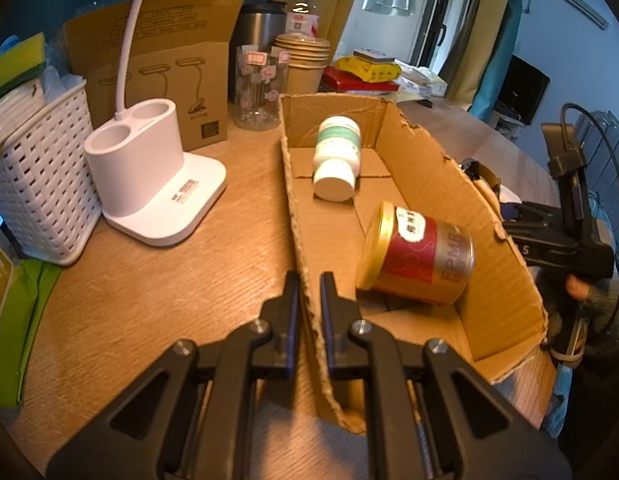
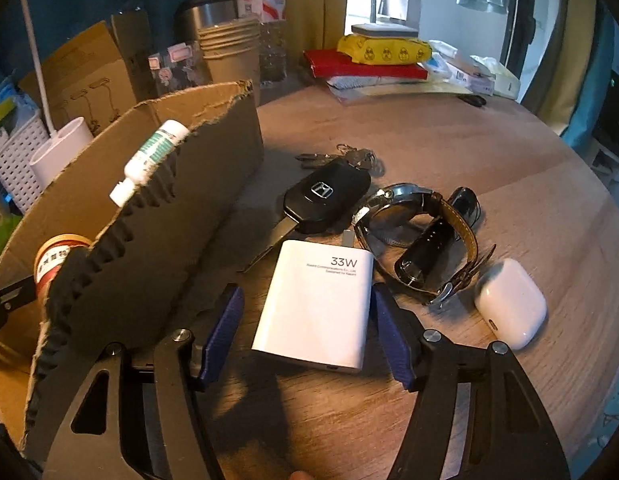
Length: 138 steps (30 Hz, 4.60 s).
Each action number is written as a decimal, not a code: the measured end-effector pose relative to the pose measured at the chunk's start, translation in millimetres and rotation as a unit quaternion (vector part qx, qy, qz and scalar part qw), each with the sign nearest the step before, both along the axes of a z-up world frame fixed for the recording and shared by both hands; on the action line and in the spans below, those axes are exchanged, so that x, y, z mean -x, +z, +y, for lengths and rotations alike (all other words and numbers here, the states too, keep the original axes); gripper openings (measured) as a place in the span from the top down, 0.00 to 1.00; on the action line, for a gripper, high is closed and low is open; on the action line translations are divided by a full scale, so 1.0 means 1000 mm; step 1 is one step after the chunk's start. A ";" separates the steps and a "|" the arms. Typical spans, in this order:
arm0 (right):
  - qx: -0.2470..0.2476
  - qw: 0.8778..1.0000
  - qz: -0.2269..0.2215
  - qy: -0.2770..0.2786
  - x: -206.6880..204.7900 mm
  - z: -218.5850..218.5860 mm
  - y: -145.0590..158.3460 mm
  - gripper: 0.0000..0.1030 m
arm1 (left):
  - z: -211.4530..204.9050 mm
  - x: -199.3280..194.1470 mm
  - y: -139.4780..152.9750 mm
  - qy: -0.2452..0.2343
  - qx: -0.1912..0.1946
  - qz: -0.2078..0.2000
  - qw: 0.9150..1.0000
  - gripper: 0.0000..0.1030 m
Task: Organize rigid objects
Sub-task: 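Close the right gripper on the white charger, then carry the white charger with the right gripper into the box and release, then move the right gripper back to the white earbud case and close on it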
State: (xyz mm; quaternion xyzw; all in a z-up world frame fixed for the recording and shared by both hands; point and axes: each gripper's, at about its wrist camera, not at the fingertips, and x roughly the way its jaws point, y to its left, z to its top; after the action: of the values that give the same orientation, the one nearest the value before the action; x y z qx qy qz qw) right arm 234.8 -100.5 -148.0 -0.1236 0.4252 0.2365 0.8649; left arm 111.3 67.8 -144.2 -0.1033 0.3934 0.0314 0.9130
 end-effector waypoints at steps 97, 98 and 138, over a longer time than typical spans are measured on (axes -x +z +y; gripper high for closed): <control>0.035 0.989 -0.091 0.115 0.056 0.104 0.038 0.50 | 0.000 -0.001 0.000 0.000 -0.001 0.000 1.000 0.90; 0.039 0.989 -0.088 0.117 0.056 0.105 0.037 0.50 | -0.001 0.000 0.000 0.000 -0.002 0.000 1.000 0.90; 0.008 0.992 -0.082 0.091 0.052 0.077 0.065 0.35 | 0.000 0.001 -0.001 -0.002 -0.008 -0.001 1.000 0.90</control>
State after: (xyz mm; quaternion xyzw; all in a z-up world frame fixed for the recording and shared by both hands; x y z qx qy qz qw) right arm 182.4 -23.1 -82.9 -0.1879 0.3414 0.2994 0.8709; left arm 110.7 67.5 -144.8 -0.0950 0.3920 0.0331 0.9145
